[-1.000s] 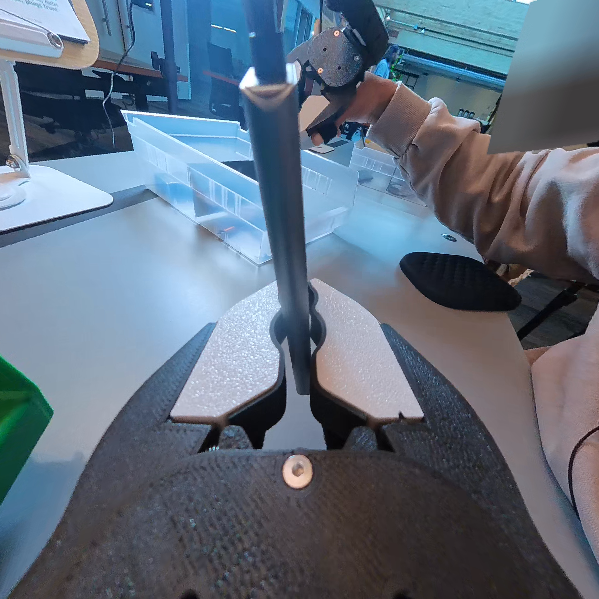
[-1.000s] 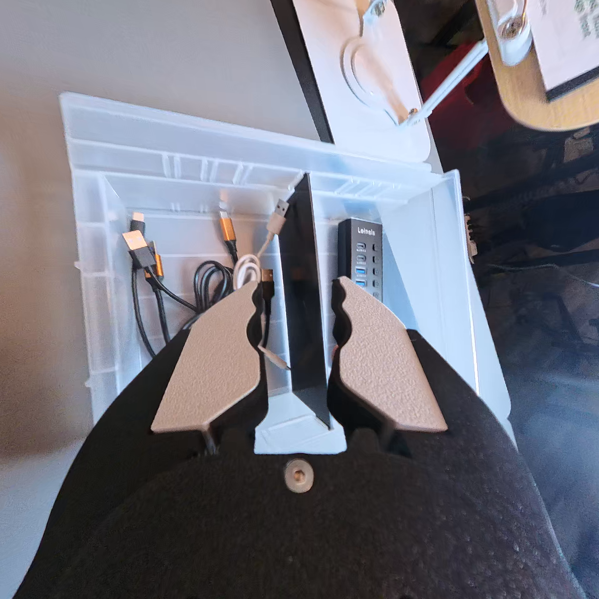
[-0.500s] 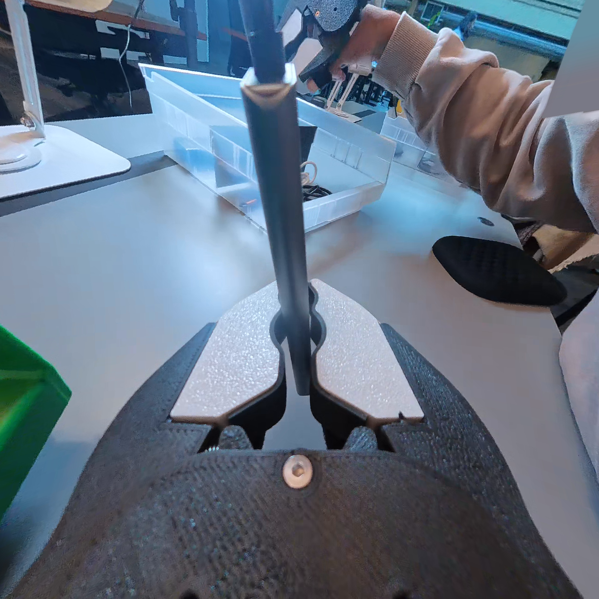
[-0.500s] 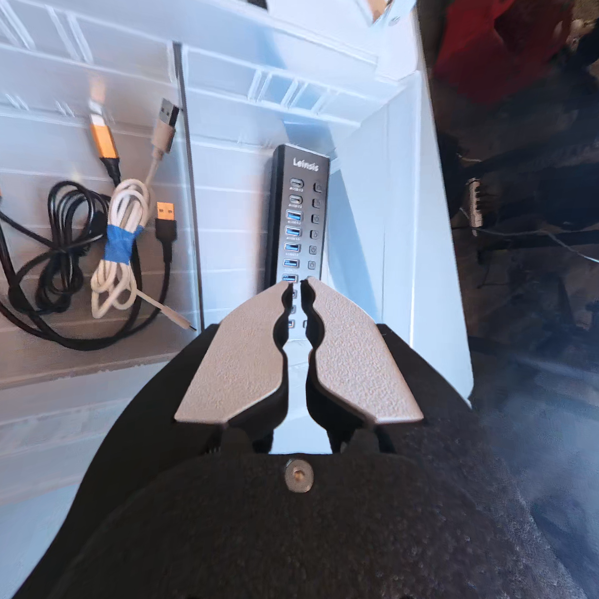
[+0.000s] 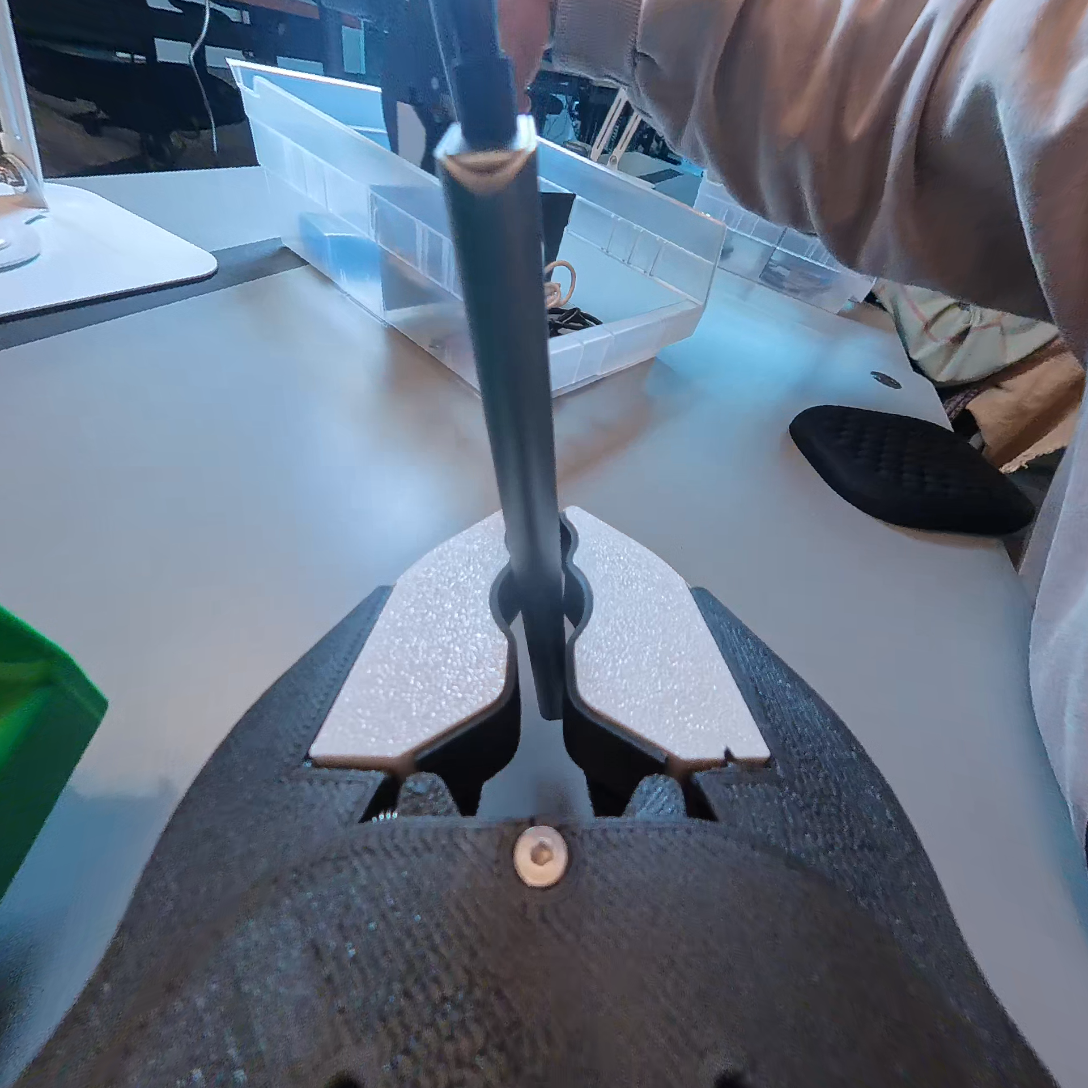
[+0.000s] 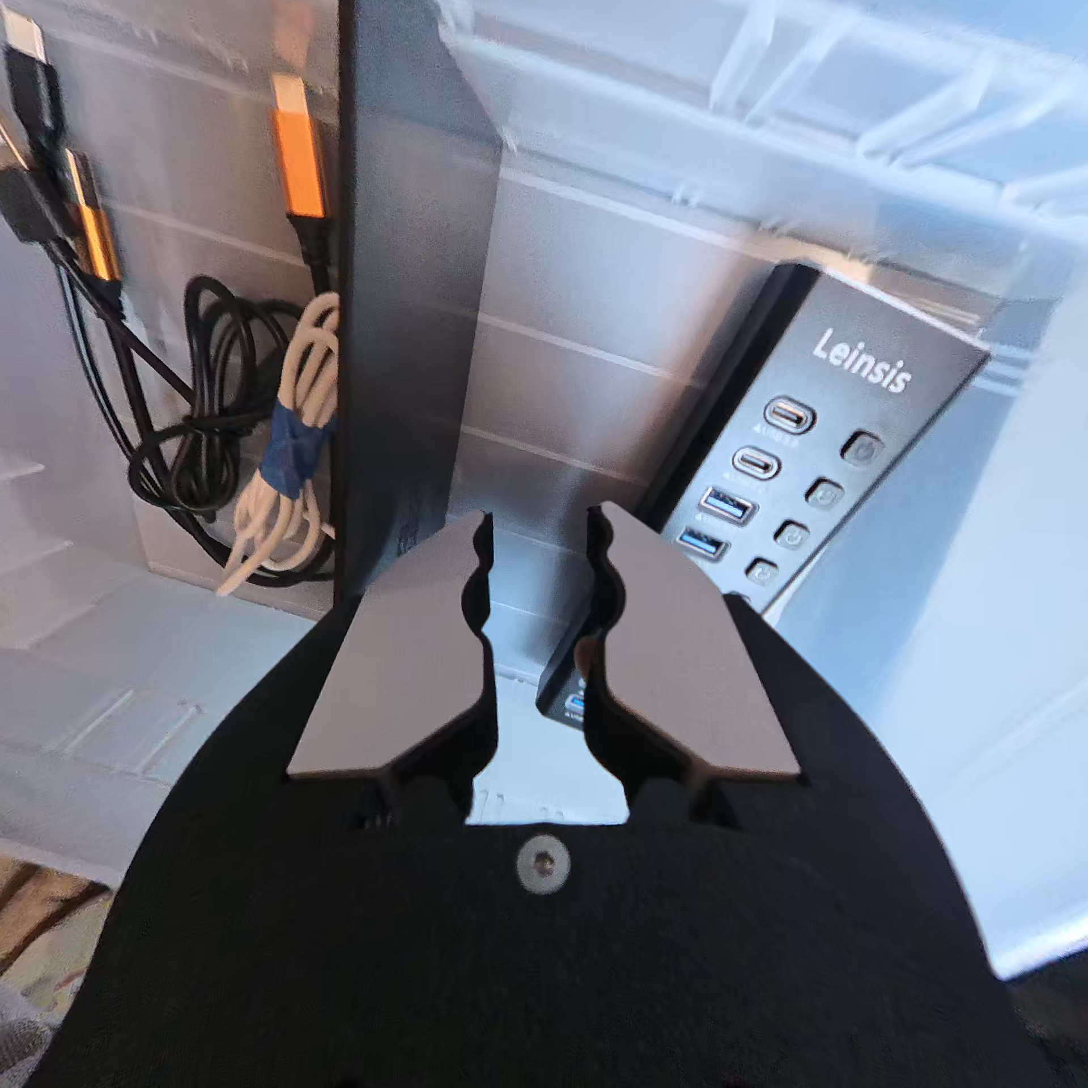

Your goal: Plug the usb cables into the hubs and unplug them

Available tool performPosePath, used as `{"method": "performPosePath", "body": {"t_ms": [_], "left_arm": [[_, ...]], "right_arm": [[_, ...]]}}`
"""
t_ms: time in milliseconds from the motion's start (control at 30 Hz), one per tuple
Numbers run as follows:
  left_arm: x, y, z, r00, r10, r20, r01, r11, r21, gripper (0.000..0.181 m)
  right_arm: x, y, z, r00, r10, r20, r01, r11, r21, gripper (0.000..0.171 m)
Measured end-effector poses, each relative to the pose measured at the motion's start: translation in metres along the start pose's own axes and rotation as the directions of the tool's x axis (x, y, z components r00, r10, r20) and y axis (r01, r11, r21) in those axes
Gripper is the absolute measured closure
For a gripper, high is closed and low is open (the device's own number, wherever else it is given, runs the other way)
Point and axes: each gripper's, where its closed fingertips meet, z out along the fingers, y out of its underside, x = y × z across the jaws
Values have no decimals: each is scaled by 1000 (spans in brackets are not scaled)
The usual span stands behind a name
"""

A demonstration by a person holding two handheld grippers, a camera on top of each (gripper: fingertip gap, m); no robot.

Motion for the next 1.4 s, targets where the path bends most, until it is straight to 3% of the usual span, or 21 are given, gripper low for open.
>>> {"method": "performPosePath", "body": {"t_ms": [33,100,167,333,533,633,800,1000,1067,1167,1233,1267,1333,1400], "left_arm": [[1,0,0,1000,3,-8,-3,1000,-1,172],[3,0,-1,1000,-2,-22,3,1000,5,172],[4,-1,-1,999,-6,-32,7,1000,6,172],[8,3,0,999,13,-41,-14,1000,-15,172],[13,4,2,998,26,-56,-27,999,-26,172],[15,4,2,998,37,-58,-38,999,-29,172],[18,5,3,997,39,-73,-41,999,-33,172],[25,6,5,994,53,-93,-58,997,-46,172],[27,6,5,994,62,-94,-67,997,-44,172],[30,4,4,993,58,-105,-62,997,-36,172],[36,0,4,989,24,-149,-26,1000,-11,172],[40,-4,3,984,-7,-177,10,1000,11,172],[42,-8,1,979,-37,-200,44,999,29,173],[47,-13,-4,973,-34,-227,48,997,54,173]], "right_arm": [[-2,-3,0,1000,8,23,-8,1000,10,144],[-2,3,4,998,23,54,-22,999,-26,141],[-3,6,10,998,-6,59,9,998,-55,149],[9,10,15,982,-159,-100,141,976,-165,163],[14,11,15,970,-192,-149,166,971,-170,171],[26,18,3,942,-202,-266,160,972,-171,171],[21,2,-57,946,-19,-323,82,980,183,171],[-16,-15,-96,940,39,-340,94,926,367,171],[-44,-20,-88,952,8,-305,98,939,329,171],[-87,-15,-48,982,-31,-188,59,988,145,136],[-91,0,-18,972,-74,-223,62,996,-60,125],[-88,5,-6,962,-105,-252,72,988,-138,126],[-83,8,13,955,-121,-271,65,976,-207,145],[-81,10,12,946,-156,-283,86,966,-245,151]]}}
